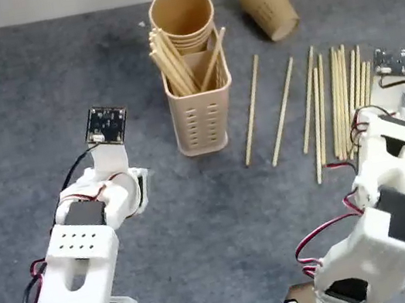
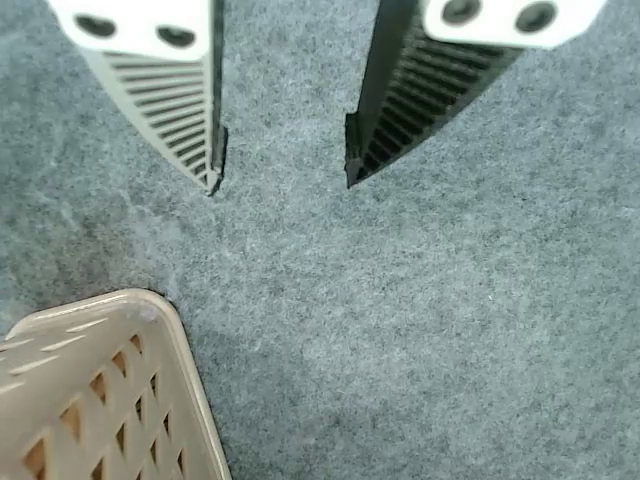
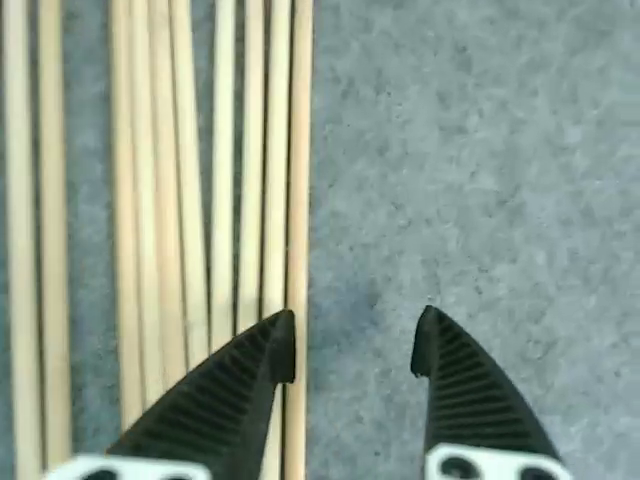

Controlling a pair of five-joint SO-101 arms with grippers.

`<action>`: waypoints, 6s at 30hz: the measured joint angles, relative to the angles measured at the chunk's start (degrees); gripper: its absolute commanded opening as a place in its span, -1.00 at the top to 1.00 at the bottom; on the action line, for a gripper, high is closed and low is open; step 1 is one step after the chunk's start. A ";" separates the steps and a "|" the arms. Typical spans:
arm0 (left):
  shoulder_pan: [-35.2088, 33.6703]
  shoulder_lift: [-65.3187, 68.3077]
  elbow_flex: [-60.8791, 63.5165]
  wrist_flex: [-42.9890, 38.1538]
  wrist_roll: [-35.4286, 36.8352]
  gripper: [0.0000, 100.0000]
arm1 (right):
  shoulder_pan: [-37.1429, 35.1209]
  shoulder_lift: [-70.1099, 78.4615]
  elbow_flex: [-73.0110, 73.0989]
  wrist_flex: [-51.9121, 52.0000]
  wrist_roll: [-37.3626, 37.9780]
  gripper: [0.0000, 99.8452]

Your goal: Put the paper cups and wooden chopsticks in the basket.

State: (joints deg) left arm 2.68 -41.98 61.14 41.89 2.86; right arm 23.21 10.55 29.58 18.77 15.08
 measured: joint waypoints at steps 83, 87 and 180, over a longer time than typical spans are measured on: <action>0.00 0.00 0.00 0.00 0.00 0.59 | 0.88 4.22 6.24 -9.67 -1.05 0.99; 0.00 0.00 0.00 0.00 0.00 0.59 | 0.79 4.13 5.36 -7.74 -1.05 0.99; 0.00 0.00 0.00 0.00 -2.64 0.59 | -26.02 -21.89 7.03 9.76 -9.14 0.70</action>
State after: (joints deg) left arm 2.68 -41.98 61.14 41.89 0.22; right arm -2.81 -11.34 36.62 28.53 5.93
